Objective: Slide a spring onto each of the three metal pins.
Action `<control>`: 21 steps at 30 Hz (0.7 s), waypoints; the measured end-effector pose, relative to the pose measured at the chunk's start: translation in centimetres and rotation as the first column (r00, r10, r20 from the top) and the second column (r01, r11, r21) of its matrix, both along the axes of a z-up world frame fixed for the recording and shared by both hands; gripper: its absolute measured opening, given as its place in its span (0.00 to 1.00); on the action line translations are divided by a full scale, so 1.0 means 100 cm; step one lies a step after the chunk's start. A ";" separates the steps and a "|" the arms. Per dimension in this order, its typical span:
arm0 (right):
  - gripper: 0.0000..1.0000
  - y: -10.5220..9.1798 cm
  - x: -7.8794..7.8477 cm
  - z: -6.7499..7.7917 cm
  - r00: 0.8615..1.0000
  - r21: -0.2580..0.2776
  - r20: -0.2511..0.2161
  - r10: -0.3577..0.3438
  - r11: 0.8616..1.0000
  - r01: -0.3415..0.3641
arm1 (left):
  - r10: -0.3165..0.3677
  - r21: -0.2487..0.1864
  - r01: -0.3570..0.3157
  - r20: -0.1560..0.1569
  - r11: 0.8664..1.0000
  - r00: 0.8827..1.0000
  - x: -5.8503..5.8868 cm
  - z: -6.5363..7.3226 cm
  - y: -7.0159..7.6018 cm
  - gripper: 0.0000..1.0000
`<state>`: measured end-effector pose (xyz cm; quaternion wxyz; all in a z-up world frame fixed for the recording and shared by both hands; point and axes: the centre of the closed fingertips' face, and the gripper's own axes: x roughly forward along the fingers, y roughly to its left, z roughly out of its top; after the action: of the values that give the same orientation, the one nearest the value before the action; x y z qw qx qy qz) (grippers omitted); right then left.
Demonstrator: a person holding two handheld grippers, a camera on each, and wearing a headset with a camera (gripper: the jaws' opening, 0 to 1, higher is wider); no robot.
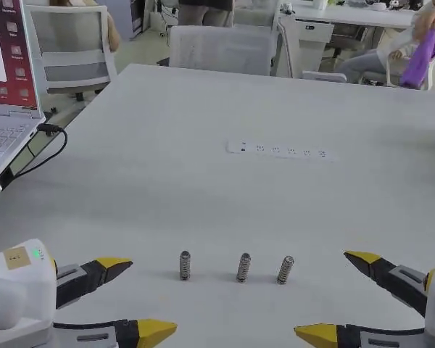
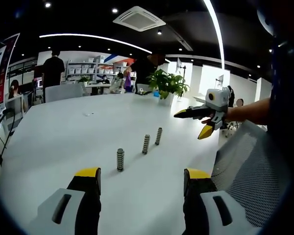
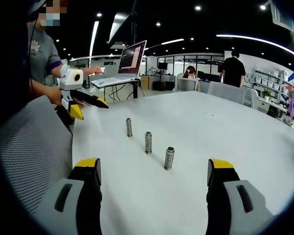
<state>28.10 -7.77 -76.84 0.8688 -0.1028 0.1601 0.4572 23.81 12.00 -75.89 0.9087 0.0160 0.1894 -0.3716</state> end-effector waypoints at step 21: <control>0.90 -0.002 0.000 0.000 1.000 0.009 -0.002 -0.017 1.000 0.017 | -0.072 0.009 0.071 0.029 0.997 0.997 0.015 0.015 -0.022 0.66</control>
<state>28.14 -7.98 -76.87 0.8731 -0.0970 0.1595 0.4505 25.33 9.82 -74.36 0.8975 0.0317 0.1767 -0.4029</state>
